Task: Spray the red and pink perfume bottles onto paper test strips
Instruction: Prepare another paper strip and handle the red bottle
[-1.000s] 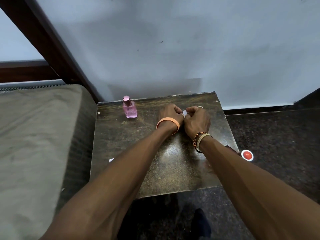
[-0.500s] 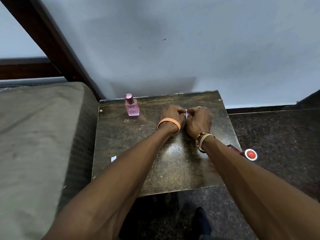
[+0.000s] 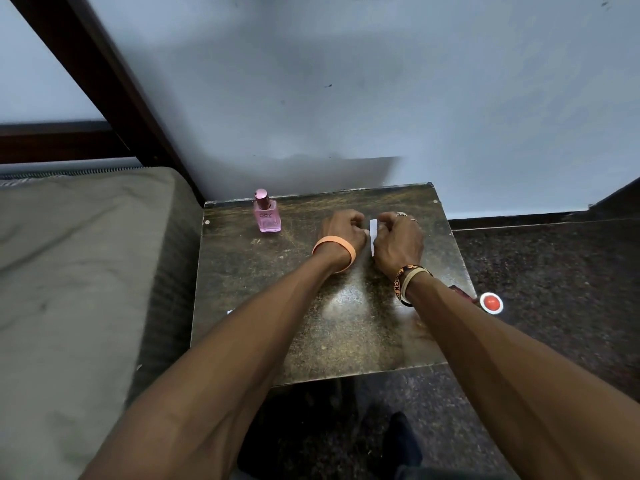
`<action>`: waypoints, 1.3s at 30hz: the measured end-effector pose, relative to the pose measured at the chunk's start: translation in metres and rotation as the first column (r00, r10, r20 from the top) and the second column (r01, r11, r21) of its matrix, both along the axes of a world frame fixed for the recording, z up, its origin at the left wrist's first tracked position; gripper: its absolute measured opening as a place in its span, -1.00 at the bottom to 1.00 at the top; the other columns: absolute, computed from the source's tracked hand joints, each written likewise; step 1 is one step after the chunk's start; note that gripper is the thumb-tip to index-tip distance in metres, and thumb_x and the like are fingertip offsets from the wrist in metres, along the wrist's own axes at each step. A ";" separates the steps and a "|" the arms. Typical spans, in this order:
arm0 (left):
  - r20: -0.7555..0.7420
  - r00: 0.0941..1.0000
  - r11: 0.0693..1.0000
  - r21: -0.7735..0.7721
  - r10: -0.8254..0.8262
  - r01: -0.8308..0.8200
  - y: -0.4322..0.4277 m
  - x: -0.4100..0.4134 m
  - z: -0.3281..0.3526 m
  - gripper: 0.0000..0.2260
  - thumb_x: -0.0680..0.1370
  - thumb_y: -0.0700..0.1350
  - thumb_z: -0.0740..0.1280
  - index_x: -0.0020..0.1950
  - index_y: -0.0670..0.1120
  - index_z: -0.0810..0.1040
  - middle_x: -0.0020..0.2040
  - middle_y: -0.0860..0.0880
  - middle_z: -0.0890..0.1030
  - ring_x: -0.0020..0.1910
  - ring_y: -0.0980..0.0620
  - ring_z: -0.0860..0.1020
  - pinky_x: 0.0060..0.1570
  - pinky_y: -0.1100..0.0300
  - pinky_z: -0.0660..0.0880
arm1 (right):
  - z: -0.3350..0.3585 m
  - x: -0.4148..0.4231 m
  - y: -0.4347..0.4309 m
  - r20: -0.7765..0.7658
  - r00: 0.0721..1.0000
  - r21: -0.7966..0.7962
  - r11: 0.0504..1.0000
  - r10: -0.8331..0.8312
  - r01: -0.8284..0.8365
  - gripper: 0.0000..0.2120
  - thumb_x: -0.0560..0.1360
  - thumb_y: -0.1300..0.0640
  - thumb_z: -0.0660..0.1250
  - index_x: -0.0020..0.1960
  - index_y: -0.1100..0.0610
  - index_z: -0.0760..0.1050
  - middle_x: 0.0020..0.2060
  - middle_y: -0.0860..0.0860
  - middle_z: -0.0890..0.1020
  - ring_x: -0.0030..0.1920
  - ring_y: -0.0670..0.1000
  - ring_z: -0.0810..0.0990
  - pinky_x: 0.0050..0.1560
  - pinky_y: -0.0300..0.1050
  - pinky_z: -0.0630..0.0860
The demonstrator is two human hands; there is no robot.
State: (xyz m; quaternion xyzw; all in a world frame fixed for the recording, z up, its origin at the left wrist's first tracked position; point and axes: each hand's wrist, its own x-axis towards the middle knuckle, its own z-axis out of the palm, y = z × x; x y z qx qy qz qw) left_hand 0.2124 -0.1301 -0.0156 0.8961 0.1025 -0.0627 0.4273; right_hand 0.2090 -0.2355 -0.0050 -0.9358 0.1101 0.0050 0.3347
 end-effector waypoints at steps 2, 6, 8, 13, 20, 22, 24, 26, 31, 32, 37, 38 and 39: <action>0.018 1.000 1.000 -0.017 0.012 -0.012 0.005 -0.007 0.006 -0.74 0.48 -0.21 0.38 0.16 -0.12 0.60 0.04 -0.10 0.67 0.00 -0.04 0.62 0.09 0.15 0.53 | 0.009 -0.006 -0.002 0.028 0.999 0.002 1.000 -0.022 0.021 -0.70 0.59 0.27 0.19 0.25 0.16 0.58 0.22 0.14 0.60 0.26 0.13 0.52 0.20 -0.11 0.42; 0.054 0.999 1.000 -0.020 -0.007 0.008 0.014 -0.031 0.028 -0.79 0.47 -0.20 0.40 0.11 -0.11 0.62 -0.09 -0.06 0.66 -0.17 0.05 0.58 -0.04 0.18 0.55 | 0.037 -0.023 -0.005 0.125 0.992 0.034 0.999 -0.034 0.030 -0.67 0.59 0.32 0.15 0.26 0.16 0.57 0.19 0.13 0.62 0.22 0.11 0.55 0.12 -0.17 0.42; 0.065 0.998 0.999 -0.033 0.008 -0.006 0.014 -0.047 0.038 -0.81 0.46 -0.19 0.41 0.06 -0.10 0.63 -0.12 -0.04 0.66 -0.19 0.06 0.57 -0.06 0.20 0.54 | 0.054 -0.033 -0.006 0.177 0.984 0.062 0.998 -0.020 0.009 -0.68 0.61 0.29 0.14 0.25 0.15 0.57 0.15 0.12 0.64 0.18 0.10 0.57 0.04 -0.23 0.38; 0.044 0.999 0.991 -0.134 -0.007 0.013 -0.005 -0.098 0.060 -0.81 0.40 -0.22 0.47 0.00 -0.11 0.64 -0.23 -0.01 0.63 -0.24 0.06 0.58 -0.08 0.13 0.59 | 0.103 -0.067 -0.021 0.344 0.937 0.101 0.990 0.061 -0.102 -0.68 0.62 0.26 0.12 0.24 0.13 0.58 0.11 0.11 0.64 0.16 0.10 0.56 0.13 -0.13 0.43; -0.004 0.998 0.984 -0.167 -0.057 0.055 -0.059 -0.151 0.083 -0.43 0.24 -0.05 0.61 0.20 -0.06 0.53 0.03 0.00 0.61 0.02 0.01 0.58 0.06 0.07 0.57 | 0.148 -0.102 -0.093 0.237 0.935 -0.222 0.952 0.262 -0.210 -0.68 0.58 0.24 0.17 0.26 0.09 0.57 0.17 0.13 0.57 0.14 0.15 0.56 0.14 -0.04 0.46; -0.013 0.999 0.989 -0.137 -0.049 0.047 -0.074 -0.158 0.089 -0.28 0.21 0.00 0.62 0.31 -0.08 0.45 0.19 -0.05 0.57 0.15 -0.02 0.54 0.17 0.00 0.51 | 0.151 -0.111 -0.111 0.128 0.947 -0.237 0.936 0.294 -0.259 -0.71 0.60 0.17 0.19 0.26 0.09 0.56 0.20 0.15 0.55 0.13 0.16 0.57 0.16 -0.01 0.47; -0.029 0.999 0.995 -0.094 -0.038 0.035 -0.090 -0.163 0.094 -0.17 0.19 0.03 0.62 0.38 -0.08 0.37 0.30 -0.06 0.51 0.27 -0.05 0.46 0.26 -0.02 0.44 | 0.150 -0.120 -0.124 0.011 0.939 -0.220 0.916 0.345 -0.334 -0.68 0.59 0.10 0.24 0.31 0.08 0.53 0.29 0.16 0.51 0.13 0.14 0.59 0.20 0.01 0.48; -0.057 0.998 0.997 -0.070 -0.029 0.025 -0.103 -0.166 0.095 -0.10 0.18 0.04 0.62 0.43 -0.07 0.30 0.39 -0.07 0.43 0.36 -0.09 0.39 0.33 -0.02 0.37 | 0.148 -0.128 -0.132 -0.103 0.901 -0.220 0.873 0.423 -0.435 -0.59 0.55 0.06 0.30 0.39 0.06 0.46 0.37 0.16 0.44 0.24 0.14 0.54 0.26 0.01 0.46; -0.041 0.999 1.000 -0.008 -0.013 0.013 -0.127 -0.161 0.087 -0.14 0.19 0.02 0.58 0.42 -0.07 0.31 0.38 -0.09 0.42 0.37 -0.11 0.39 0.31 0.01 0.39 | 0.133 -0.135 -0.134 -0.196 0.818 -0.239 0.783 0.541 -0.575 -0.42 0.50 0.12 0.36 0.50 0.04 0.33 0.48 0.07 0.33 0.42 0.10 0.39 0.39 0.01 0.38; -0.018 1.000 0.999 0.021 -0.024 0.025 -0.131 -0.160 0.086 -0.23 0.18 0.03 0.56 0.34 -0.03 0.38 0.29 -0.06 0.50 0.29 -0.09 0.47 0.23 0.05 0.46 | 0.130 -0.135 -0.133 -0.184 0.814 -0.251 0.774 0.551 -0.581 -0.45 0.51 0.14 0.34 0.49 0.05 0.34 0.47 0.07 0.34 0.41 0.11 0.41 0.38 0.02 0.40; 0.037 0.999 0.999 -0.034 0.034 -0.033 -0.142 -0.154 0.078 -0.50 0.18 -0.03 0.57 0.05 0.10 0.48 0.01 0.04 0.62 -0.02 -0.02 0.59 -0.14 0.25 0.41 | 0.119 -0.126 -0.134 -0.088 0.830 -0.381 0.751 0.551 -0.539 -0.84 0.53 0.23 0.28 0.07 0.15 0.57 0.02 0.15 0.62 0.03 0.22 0.61 -0.16 -0.08 0.39; 0.045 0.998 0.998 -0.032 0.048 -0.047 -0.143 -0.152 0.076 -0.53 0.19 -0.04 0.56 0.03 0.11 0.50 -0.01 0.05 0.63 -0.03 -0.01 0.59 -0.15 0.25 0.40 | 0.117 -0.125 -0.135 -0.094 0.831 -0.400 0.744 0.548 -0.536 -0.85 0.52 0.24 0.28 0.06 0.17 0.57 0.00 0.16 0.63 0.02 0.22 0.61 -0.16 -0.06 0.39; 0.052 0.997 0.998 -0.028 0.058 -0.057 -0.144 -0.151 0.075 -0.56 0.19 -0.05 0.56 0.01 0.12 0.53 -0.03 0.06 0.64 -0.05 0.00 0.60 -0.16 0.26 0.41 | 0.116 -0.123 -0.137 -0.095 0.830 -0.410 0.738 0.550 -0.536 -0.84 0.52 0.25 0.29 0.07 0.17 0.57 0.01 0.16 0.63 0.02 0.21 0.61 -0.14 -0.04 0.42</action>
